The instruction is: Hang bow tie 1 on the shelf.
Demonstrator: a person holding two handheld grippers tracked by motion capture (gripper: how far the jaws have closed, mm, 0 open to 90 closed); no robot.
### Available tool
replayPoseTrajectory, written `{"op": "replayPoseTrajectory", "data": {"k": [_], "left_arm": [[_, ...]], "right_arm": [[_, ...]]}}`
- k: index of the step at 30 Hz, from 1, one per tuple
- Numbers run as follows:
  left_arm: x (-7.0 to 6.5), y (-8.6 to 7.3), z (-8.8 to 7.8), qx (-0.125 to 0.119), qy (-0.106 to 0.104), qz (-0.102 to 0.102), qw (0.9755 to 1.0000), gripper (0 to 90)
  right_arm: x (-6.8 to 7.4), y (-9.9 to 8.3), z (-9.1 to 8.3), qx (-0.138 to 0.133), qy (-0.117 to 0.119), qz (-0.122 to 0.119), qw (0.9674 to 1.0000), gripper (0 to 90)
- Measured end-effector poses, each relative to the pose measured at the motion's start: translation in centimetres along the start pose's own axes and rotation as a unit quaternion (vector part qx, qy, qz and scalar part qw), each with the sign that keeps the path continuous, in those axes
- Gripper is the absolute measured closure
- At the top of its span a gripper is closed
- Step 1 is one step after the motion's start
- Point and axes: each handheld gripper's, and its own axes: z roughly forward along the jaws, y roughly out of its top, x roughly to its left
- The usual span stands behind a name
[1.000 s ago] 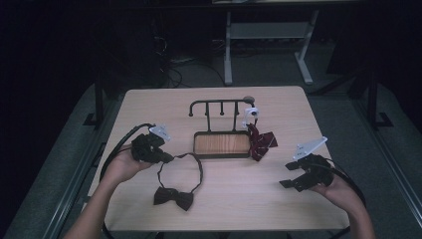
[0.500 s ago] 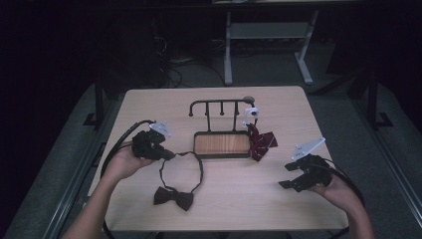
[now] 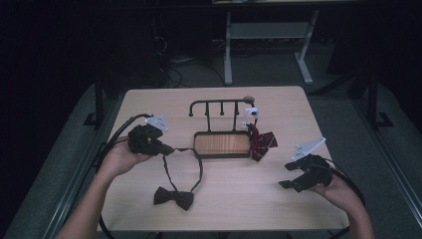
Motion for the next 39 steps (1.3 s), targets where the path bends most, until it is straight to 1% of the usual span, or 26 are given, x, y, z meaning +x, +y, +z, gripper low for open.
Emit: {"op": "replayPoseTrajectory", "data": {"k": [8,9,12,17,20,23,24,26,28,29,32,33,39], "left_arm": [[-0.2,0.7,-1.0,-0.002,0.003,0.011,0.9999,90.0],[-0.3,0.8,-1.0,-0.001,0.002,0.01,0.9999,90.0],[-0.2,1.1,-1.4,-0.001,0.001,0.015,0.9999,90.0],[-0.2,1.6,-1.9,0.001,0.002,0.016,0.9999,90.0],[-0.1,2.0,-2.3,0.002,0.003,0.02,0.9998,90.0],[0.1,2.2,-2.6,0.001,0.004,0.017,0.9998,90.0],[0.2,2.4,-2.7,0.005,0.005,0.02,0.9998,90.0],[0.3,2.5,-2.7,0.007,0.006,0.016,0.9998,90.0],[0.4,2.7,-2.8,0.008,0.009,0.021,0.9997,90.0],[0.4,2.8,-2.9,0.008,0.009,0.018,0.9998,90.0],[0.5,3.0,-3.1,0.007,0.011,0.018,0.9997,90.0],[0.6,3.1,-3.2,0.009,0.01,0.021,0.9997,90.0],[0.6,3.4,-3.3,0.008,0.008,0.019,0.9997,90.0]], "right_arm": [[0.0,0.0,-0.1,-0.001,-0.001,-0.002,1.0,29.8],[0.0,0.0,-0.1,-0.001,-0.001,-0.002,1.0,29.8],[0.0,0.0,-0.2,-0.002,-0.002,-0.002,1.0,29.8],[0.0,0.0,-0.2,-0.001,-0.002,-0.002,1.0,29.8],[0.0,0.0,-0.2,-0.001,-0.002,-0.003,1.0,29.8],[0.0,0.0,-0.3,-0.003,-0.003,-0.001,1.0,29.9],[0.0,0.0,-0.3,-0.003,-0.003,-0.002,1.0,29.9],[0.0,0.0,-0.3,-0.004,-0.003,-0.003,1.0,29.9],[0.0,-0.1,-0.3,-0.005,-0.002,-0.001,1.0,29.9],[0.0,-0.1,-0.3,-0.005,-0.001,-0.001,1.0,29.9],[-0.1,-0.1,-0.2,-0.003,0.0,0.0,1.0,29.8],[-0.1,-0.1,-0.2,-0.002,0.001,0.0,1.0,29.8],[0.0,-0.1,-0.2,-0.003,0.001,-0.001,1.0,29.8]]}}
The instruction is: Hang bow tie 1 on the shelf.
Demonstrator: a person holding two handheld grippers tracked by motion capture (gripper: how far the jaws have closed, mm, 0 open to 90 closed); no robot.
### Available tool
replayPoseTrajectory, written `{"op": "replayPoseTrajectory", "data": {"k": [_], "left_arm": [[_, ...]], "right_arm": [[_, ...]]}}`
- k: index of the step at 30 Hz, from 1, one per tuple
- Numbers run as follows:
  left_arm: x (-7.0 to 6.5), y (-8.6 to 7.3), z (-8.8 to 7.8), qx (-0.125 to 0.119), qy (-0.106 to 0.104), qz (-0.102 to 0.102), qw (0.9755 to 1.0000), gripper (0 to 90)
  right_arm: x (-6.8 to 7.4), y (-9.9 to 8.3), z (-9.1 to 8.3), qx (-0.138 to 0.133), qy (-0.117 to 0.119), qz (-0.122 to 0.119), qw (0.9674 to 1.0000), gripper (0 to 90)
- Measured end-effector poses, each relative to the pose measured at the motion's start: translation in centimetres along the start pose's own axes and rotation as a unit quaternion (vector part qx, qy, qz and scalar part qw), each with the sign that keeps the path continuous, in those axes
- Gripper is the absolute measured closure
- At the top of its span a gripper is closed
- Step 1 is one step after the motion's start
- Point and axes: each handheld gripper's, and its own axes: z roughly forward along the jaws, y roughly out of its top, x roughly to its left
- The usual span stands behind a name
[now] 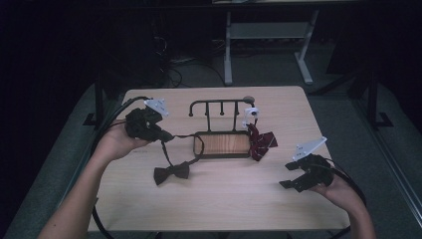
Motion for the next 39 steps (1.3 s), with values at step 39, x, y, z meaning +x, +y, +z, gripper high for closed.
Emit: {"op": "replayPoseTrajectory", "data": {"k": [39], "left_arm": [[2.1,2.2,-1.4,0.015,0.013,-0.006,0.9998,90.0]], "right_arm": [[-0.1,-0.2,-0.5,-0.006,-0.004,0.0,1.0,29.7]]}}
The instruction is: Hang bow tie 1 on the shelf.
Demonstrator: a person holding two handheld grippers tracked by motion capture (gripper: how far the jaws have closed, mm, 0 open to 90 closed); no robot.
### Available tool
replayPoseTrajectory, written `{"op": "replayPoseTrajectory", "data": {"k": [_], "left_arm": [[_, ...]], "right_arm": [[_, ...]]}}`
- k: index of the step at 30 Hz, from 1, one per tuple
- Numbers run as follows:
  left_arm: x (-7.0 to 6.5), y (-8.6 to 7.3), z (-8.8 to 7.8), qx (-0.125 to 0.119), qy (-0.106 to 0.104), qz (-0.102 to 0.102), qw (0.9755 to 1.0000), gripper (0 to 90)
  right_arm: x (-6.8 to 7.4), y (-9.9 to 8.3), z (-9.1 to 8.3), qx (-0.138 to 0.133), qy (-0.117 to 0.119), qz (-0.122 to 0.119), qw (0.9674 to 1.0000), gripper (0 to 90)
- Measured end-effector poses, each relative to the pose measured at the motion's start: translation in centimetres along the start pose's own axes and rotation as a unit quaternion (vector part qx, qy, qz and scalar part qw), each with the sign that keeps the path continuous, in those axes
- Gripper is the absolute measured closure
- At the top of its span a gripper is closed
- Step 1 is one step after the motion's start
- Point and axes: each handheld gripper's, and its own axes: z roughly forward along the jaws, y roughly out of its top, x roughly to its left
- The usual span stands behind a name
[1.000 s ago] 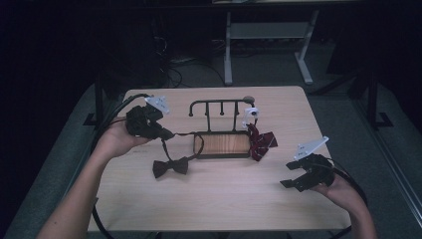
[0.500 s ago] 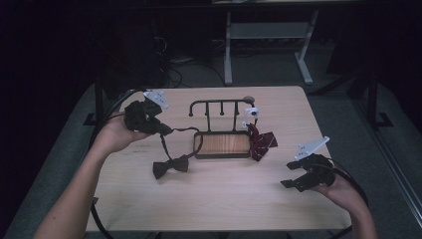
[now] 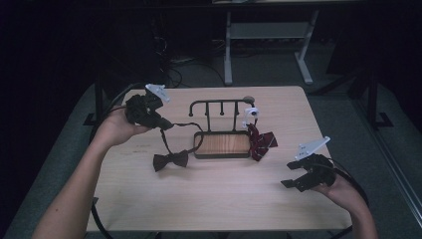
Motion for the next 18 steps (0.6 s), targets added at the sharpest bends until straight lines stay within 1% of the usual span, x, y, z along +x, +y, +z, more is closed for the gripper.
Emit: {"op": "replayPoseTrajectory", "data": {"k": [5,9,13,15,18], "left_arm": [[0.32,0.32,-0.31,-0.004,0.004,0.0,1.0,90.0],[0.57,0.58,-0.53,-0.007,0.009,-0.001,0.9999,90.0],[0.88,0.79,-0.81,-0.013,0.007,-0.006,0.9999,90.0],[0.94,0.88,-0.87,-0.012,0.005,-0.004,0.9999,90.0],[1.03,1.06,-1.0,-0.011,0.01,-0.004,0.9999,90.0]], "right_arm": [[0.0,0.03,-0.04,-0.002,0.0,-0.001,1.0,29.5],[0.02,0.01,0.1,0.002,0.001,0.001,1.0,29.4],[0.0,0.04,0.09,0.001,0.001,0.0,1.0,29.4],[0.0,0.04,0.07,0.001,0.002,0.0,1.0,29.4],[0.03,0.02,0.13,0.003,0.002,0.001,1.0,29.5]]}}
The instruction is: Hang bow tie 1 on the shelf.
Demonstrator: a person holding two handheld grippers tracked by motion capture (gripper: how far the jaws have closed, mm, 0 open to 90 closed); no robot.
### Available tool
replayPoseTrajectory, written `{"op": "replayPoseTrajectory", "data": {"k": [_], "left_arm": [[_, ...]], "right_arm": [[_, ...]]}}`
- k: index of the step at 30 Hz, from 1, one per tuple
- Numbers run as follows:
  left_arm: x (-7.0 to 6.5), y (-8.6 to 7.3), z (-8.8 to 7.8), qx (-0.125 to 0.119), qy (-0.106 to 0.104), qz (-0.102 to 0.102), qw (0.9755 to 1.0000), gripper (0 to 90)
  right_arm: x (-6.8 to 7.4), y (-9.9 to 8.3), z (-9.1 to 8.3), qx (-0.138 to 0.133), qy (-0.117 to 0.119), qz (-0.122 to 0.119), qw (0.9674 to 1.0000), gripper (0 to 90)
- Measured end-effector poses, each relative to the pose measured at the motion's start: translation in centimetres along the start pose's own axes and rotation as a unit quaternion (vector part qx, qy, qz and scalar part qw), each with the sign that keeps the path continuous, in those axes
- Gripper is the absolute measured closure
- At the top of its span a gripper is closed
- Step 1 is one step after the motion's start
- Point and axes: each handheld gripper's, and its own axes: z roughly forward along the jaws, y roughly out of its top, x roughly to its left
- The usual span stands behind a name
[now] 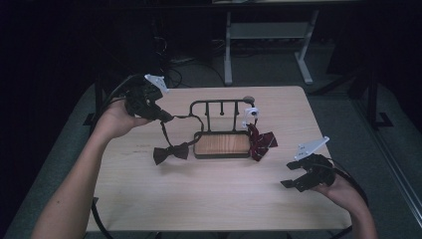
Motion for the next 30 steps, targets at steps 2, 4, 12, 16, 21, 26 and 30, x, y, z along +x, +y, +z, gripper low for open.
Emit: {"op": "replayPoseTrajectory", "data": {"k": [2,4,12,16,21,26,30], "left_arm": [[0.1,0.1,0.0,-0.002,0.003,-0.002,1.0,90.0],[0.3,0.2,-0.1,-0.002,0.003,-0.003,1.0,90.0],[1.1,0.5,0.1,0.002,0.012,-0.017,0.9998,89.9],[1.5,0.6,0.6,0.011,0.016,-0.022,0.9996,89.9],[1.9,0.8,1.1,0.018,0.019,-0.027,0.9993,89.8],[2.2,1.1,1.4,0.027,0.021,-0.028,0.9991,89.7],[2.3,1.3,1.7,0.031,0.022,-0.03,0.9988,89.6]], "right_arm": [[0.0,0.0,0.0,0.0,0.001,-0.002,1.0,29.5],[0.0,0.0,0.0,0.0,0.001,-0.003,1.0,29.5],[0.0,0.0,0.0,0.0,0.002,-0.002,1.0,29.4],[0.0,0.0,0.0,0.0,0.001,-0.001,1.0,29.5],[-0.1,0.0,-0.1,-0.001,0.001,-0.002,1.0,29.5],[-0.1,0.0,-0.1,-0.001,0.002,-0.002,1.0,29.5],[-0.1,0.0,-0.1,-0.002,0.001,-0.003,1.0,29.5]]}}
